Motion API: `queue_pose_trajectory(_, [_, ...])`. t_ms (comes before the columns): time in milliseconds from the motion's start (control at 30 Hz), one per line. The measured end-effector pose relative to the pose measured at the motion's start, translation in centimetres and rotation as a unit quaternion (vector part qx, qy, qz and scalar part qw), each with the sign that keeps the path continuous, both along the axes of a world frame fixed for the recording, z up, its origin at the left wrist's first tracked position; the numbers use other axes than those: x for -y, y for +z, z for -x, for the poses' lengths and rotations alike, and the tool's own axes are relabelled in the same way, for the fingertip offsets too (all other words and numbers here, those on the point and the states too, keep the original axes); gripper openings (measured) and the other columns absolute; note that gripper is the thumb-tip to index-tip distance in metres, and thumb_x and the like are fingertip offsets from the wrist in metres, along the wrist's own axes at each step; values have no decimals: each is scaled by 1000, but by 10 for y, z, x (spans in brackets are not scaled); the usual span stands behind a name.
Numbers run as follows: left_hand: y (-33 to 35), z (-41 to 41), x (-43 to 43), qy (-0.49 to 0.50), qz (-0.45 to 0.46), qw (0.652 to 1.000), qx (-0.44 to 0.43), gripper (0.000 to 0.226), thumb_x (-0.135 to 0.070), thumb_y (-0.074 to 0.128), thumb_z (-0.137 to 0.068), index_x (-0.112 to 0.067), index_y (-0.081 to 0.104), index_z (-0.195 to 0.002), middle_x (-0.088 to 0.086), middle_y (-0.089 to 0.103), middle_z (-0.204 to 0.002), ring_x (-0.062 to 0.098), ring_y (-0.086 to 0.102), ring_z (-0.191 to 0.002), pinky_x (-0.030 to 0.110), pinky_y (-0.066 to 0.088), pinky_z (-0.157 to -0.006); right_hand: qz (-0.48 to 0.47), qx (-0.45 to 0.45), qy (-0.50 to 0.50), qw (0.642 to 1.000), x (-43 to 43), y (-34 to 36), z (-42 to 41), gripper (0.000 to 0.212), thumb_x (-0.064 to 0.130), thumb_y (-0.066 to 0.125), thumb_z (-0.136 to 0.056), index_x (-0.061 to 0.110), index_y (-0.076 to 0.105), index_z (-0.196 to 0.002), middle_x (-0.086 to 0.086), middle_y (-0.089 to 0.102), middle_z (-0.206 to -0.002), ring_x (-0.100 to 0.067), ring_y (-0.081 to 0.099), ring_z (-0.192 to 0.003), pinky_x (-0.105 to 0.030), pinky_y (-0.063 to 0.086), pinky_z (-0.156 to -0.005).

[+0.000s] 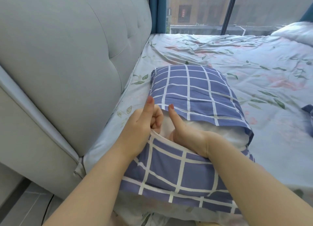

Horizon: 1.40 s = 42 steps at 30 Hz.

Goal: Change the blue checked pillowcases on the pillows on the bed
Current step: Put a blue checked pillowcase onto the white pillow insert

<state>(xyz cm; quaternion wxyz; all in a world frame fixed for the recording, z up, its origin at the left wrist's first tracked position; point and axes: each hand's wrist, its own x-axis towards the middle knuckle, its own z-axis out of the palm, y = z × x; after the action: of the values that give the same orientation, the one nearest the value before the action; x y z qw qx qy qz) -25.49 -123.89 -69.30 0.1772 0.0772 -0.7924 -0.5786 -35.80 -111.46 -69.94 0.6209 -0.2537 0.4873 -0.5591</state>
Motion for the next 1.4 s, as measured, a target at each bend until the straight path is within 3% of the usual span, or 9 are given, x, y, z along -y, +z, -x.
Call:
queue_pose_trajectory(133, [-4, 6, 8, 21, 47, 999, 14, 76, -65, 15, -97, -11, 60, -69, -3, 51, -56, 7, 46, -53, 17, 36, -59, -57, -130, -6, 990, -19, -3, -3, 120, 92, 10, -70, -3, 68, -115, -26, 68, -112, -35, 64, -108, -36, 47, -104])
queue_pose_trajectory(233, [-8, 7, 14, 14, 179, 983, 42, 83, -75, 14, -88, -8, 59, -66, -2, 57, -64, 8, 50, -65, 20, 37, -67, -108, -339, -77, 932, -40, 20, -4, 99, 89, 16, -68, 13, 77, -88, -2, 75, -90, -18, 67, -86, -35, 48, -93])
queue_pose_trajectory(367, [-11, 6, 20, -55, 266, 962, 24, 79, -84, 29, -81, -8, 43, -66, -2, 47, -70, 11, 45, -74, 21, 33, -69, -105, -497, -72, 858, -89, 28, 0, 59, 66, 39, -85, 14, 46, -59, 2, 37, -58, -11, 34, -54, -27, 32, -60])
queue_pose_trajectory(567, [-8, 3, 14, -103, 276, 955, 21, 57, -78, 56, -68, -22, 56, -76, -15, 58, -102, 5, 48, -99, 22, 37, -83, -91, -536, -94, 834, -128, 22, 17, 51, 54, 60, -81, 8, 51, -61, -2, 35, -58, -15, 33, -56, -24, 30, -58])
queue_pose_trajectory(733, [-7, 18, -5, -103, 220, 957, 157, 77, -87, 22, -78, -15, 46, -77, -9, 48, -72, 7, 41, -65, 30, 35, -68, -18, -557, -321, 766, -118, 18, 25, 42, 40, 65, -83, 12, 51, -55, -6, 36, -53, -11, 33, -53, -19, 27, -51])
queue_pose_trajectory(967, [-11, 54, -21, -100, 176, 941, 271, 76, -71, 9, -92, -29, 50, -141, -3, 51, -143, 23, 42, -134, 32, 25, -108, -37, -642, -431, 633, -87, -14, 65, 36, 25, 65, -92, 4, 55, -65, -1, 53, -64, -11, 48, -64, -14, 35, -63])
queue_pose_trajectory(1167, [-18, 42, 15, 52, 191, 980, 31, 85, -79, 23, -88, -7, 68, -81, 3, 69, -81, 15, 61, -78, 33, 48, -79, -54, -632, -272, 723, -81, -19, 55, 26, 27, 64, -92, 19, 62, -67, 1, 67, -89, -15, 62, -86, -28, 47, -78])
queue_pose_trajectory(1300, [-18, 36, 20, 29, 248, 968, 7, 77, -73, 32, -89, -4, 67, -91, 7, 68, -86, 20, 61, -84, 37, 46, -81, -48, -648, -298, 700, -84, -24, 55, 26, 30, 71, -86, 18, 66, -63, 9, 65, -97, -13, 59, -95, -26, 46, -81])
queue_pose_trajectory(1400, [-14, 34, 21, -8, 158, 987, 37, 56, -66, 47, -86, -15, 69, -84, -17, 70, -110, -5, 61, -101, 21, 46, -90, -40, -650, -323, 686, -85, -25, 56, 24, 29, 72, -85, 15, 70, -66, 7, 66, -87, -13, 62, -87, -29, 49, -78])
